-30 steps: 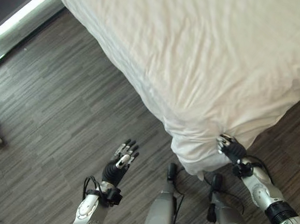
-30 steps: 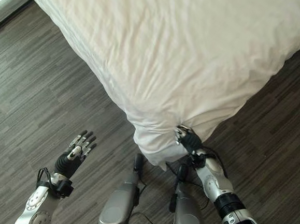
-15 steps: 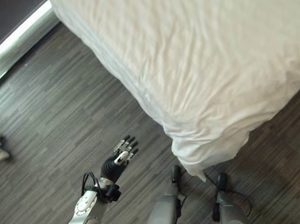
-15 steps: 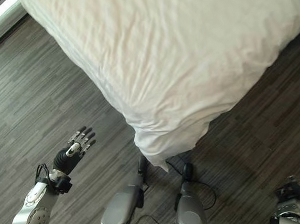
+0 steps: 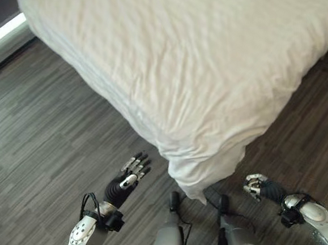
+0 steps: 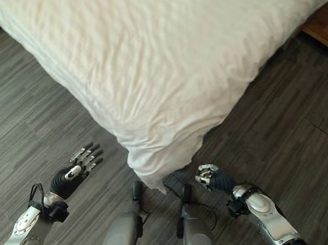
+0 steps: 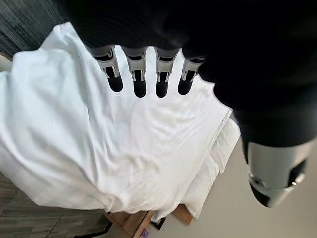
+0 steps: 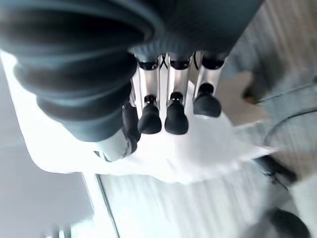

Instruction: Making the bed.

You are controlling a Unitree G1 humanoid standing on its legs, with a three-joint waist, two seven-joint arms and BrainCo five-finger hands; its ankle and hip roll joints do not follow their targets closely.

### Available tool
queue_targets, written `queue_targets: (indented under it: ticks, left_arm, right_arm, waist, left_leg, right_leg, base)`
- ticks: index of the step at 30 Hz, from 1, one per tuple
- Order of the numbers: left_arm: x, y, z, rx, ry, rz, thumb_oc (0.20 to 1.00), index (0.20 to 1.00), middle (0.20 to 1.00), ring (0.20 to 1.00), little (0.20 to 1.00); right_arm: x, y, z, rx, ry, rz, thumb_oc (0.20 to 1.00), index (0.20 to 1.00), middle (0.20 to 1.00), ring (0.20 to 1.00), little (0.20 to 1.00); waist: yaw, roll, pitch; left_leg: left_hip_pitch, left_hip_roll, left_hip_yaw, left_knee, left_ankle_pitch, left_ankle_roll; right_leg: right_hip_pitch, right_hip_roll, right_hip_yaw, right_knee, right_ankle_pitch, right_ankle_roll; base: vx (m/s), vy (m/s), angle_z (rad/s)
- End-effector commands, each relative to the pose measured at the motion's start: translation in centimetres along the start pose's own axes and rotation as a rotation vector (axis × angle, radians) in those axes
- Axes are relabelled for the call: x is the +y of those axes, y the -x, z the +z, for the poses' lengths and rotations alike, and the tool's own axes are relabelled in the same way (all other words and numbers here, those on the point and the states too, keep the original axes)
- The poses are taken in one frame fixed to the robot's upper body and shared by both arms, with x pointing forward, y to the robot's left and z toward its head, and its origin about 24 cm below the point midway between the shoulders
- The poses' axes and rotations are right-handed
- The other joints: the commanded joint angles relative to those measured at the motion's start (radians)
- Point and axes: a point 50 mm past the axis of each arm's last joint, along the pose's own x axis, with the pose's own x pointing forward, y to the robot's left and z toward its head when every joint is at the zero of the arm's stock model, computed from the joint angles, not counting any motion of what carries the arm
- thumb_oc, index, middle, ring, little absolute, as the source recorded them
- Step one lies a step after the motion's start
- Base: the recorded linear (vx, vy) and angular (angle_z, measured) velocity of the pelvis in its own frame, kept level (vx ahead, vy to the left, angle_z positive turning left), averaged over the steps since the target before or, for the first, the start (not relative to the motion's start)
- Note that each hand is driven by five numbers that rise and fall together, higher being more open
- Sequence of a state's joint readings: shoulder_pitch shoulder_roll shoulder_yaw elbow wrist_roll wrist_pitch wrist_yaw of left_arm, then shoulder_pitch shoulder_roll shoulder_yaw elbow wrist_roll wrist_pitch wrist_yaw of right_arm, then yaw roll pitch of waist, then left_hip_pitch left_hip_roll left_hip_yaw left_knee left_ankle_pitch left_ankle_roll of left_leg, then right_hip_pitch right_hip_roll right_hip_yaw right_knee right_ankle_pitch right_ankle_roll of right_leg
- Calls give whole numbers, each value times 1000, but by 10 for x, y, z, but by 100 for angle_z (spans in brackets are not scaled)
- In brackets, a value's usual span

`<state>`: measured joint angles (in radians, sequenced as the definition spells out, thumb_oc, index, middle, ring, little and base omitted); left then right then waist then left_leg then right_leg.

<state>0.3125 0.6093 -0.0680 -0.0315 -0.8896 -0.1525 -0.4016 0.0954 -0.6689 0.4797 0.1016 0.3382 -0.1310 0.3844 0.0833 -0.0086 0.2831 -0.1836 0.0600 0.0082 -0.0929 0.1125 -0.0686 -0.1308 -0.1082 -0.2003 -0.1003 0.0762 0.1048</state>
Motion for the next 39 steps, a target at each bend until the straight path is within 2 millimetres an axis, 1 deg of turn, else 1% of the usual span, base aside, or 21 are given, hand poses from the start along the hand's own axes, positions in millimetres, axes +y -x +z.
queue_targets:
  ticks: [1,2,5,13,17,18,19,22,23,24,26,27,28,29,30,32,33,34,37,38,39]
  left_arm:
    - [11,8,19,-91,-56,39,1000,1000,1000,1000,1000]
    - [15,10,26,-108,-92,63,1000,1000,1000,1000,1000]
    - [18,9,36,-147,-123,78,1000,1000,1000,1000,1000]
    - [19,0,43,-226,-120,130,1000,1000,1000,1000,1000]
    - [21,-3,48,-271,-112,173,1000,1000,1000,1000,1000]
    - [20,-2,45,-274,-100,191,1000,1000,1000,1000,1000]
    - [20,-2,45,-275,-100,190,1000,1000,1000,1000,1000]
    - [14,-9,34,-254,-60,200,1000,1000,1000,1000,1000]
    - [14,-8,32,-253,-43,208,1000,1000,1000,1000,1000]
    - [14,-8,32,-253,-43,208,1000,1000,1000,1000,1000]
    - [13,-8,25,-244,-8,213,1000,1000,1000,1000,1000]
    - [13,-8,25,-244,-8,213,1000,1000,1000,1000,1000]
    - [11,-10,24,-240,-5,204,1000,1000,1000,1000,1000]
    - [11,-10,24,-240,-5,203,1000,1000,1000,1000,1000]
    - [7,-14,23,-247,22,188,1000,1000,1000,1000,1000]
    - [2,-21,26,-258,16,148,1000,1000,1000,1000,1000]
    - [-1,-24,29,-263,3,126,1000,1000,1000,1000,1000]
    - [-1,-24,29,-264,3,125,1000,1000,1000,1000,1000]
    - [-4,-26,36,-293,-4,105,1000,1000,1000,1000,1000]
    - [-5,-28,40,-308,-2,92,1000,1000,1000,1000,1000]
    - [-5,-28,40,-309,-2,92,1000,1000,1000,1000,1000]
  right_arm:
    - [14,-22,11,-62,51,112,200,200,200,200,200]
    - [29,-40,12,-42,92,190,200,200,200,200,200]
    - [34,-63,15,-10,194,226,200,200,200,200,200]
    - [56,-114,75,-173,331,300,200,200,200,200,200]
    - [37,-120,85,-185,336,183,200,200,200,200,200]
    - [12,-116,83,-191,219,39,200,200,200,200,200]
    - [11,-116,83,-191,219,39,200,200,200,200,200]
    - [-28,-114,61,-89,114,-200,200,200,200,200,200]
    - [-47,-103,41,-23,56,-323,200,200,200,200,200]
    - [-47,-103,41,-23,56,-323,200,200,200,200,200]
    - [-68,-75,-7,142,-65,-490,200,200,200,200,200]
    - [-68,-75,-7,142,-65,-490,200,200,200,200,200]
    - [-77,-58,-31,230,-146,-584,200,200,200,200,200]
    - [-77,-58,-31,230,-146,-584,200,200,200,200,200]
    - [-87,-31,-61,353,-254,-714,200,200,200,200,200]
    - [-81,11,-102,573,-244,-767,200,200,200,200,200]
    - [-71,41,-127,668,-336,-831,200,200,200,200,200]
    - [-71,41,-127,667,-336,-832,200,200,200,200,200]
    - [-55,81,-153,763,-460,-919,200,200,200,200,200]
    - [-46,110,-166,811,-535,-994,200,200,200,200,200]
    - [-46,110,-166,810,-535,-995,200,200,200,200,200]
  waist:
    - [37,6,3]
    - [64,15,4]
    - [100,25,16]
    - [191,34,65]
    - [208,38,89]
    - [212,44,106]
    - [211,44,104]
    - [210,68,136]
    - [201,76,152]
    - [201,76,153]
    - [187,88,176]
    - [187,88,176]
    - [184,95,184]
    - [184,95,184]
    - [176,109,197]
    - [158,106,205]
    - [138,100,203]
    - [138,100,201]
    - [109,91,191]
    - [85,83,177]
    - [85,83,175]
  left_leg:
    - [17,-43,38,6,-20,23]
    - [14,-45,22,6,-17,24]
    - [9,-47,6,6,-15,22]
    - [-37,-45,-32,11,8,14]
    - [-78,-41,-55,17,22,6]
    - [-105,-38,-63,20,28,3]
    - [-109,-38,-64,19,31,4]
    - [-142,-36,-69,25,37,4]
    - [-156,-35,-68,28,40,5]
    - [-155,-35,-68,28,40,5]
    - [-182,-38,-69,37,40,8]
    - [-183,-38,-69,37,40,8]
    - [-193,-40,-70,38,41,8]
    - [-193,-40,-70,39,41,8]
    - [-205,-43,-71,36,44,8]
    - [-203,-42,-59,32,42,10]
    - [-196,-42,-55,31,37,12]
    - [-200,-43,-56,31,40,13]
    - [-180,-43,-48,27,28,16]
    - [-165,-42,-41,25,20,17]
    - [-169,-43,-42,24,24,18]
  right_leg:
    - [29,-49,-31,14,-1,46]
    - [33,-51,-44,16,-6,46]
    - [36,-53,-60,17,-9,46]
    - [24,-51,-108,16,-2,39]
    - [6,-48,-116,14,0,35]
    - [-15,-45,-120,15,-1,31]
    - [-19,-45,-121,14,2,31]
    - [-47,-40,-104,15,4,23]
    - [-59,-39,-98,17,3,21]
    - [-59,-39,-98,17,3,21]
    - [-82,-42,-95,25,3,17]
    - [-82,-42,-95,25,3,17]
    - [-91,-44,-95,27,3,17]
    - [-91,-44,-95,27,3,17]
    - [-105,-47,-95,25,9,19]
    - [-112,-44,-84,23,9,21]
    - [-109,-44,-77,22,6,22]
    - [-113,-45,-78,21,9,22]
    - [-104,-45,-67,21,1,22]
    - [-97,-45,-61,22,-4,22]
    - [-100,-46,-61,22,-2,22]
  base:
    - [10,-24,29]
    - [9,-24,25]
    - [-30,-24,24]
    - [-38,-28,21]
    - [-38,-36,23]
    - [-51,-11,25]
    - [-60,9,27]
    - [-36,13,21]
    - [-9,14,5]
    - [-10,19,5]
    - [-12,6,2]
    - [0,0,0]
    - [0,0,0]
    - [0,0,0]
    - [-3,29,8]
    - [31,41,1]
    - [39,29,-5]
    - [54,18,0]
    - [61,27,-2]
    - [47,29,-8]
    - [46,32,-10]
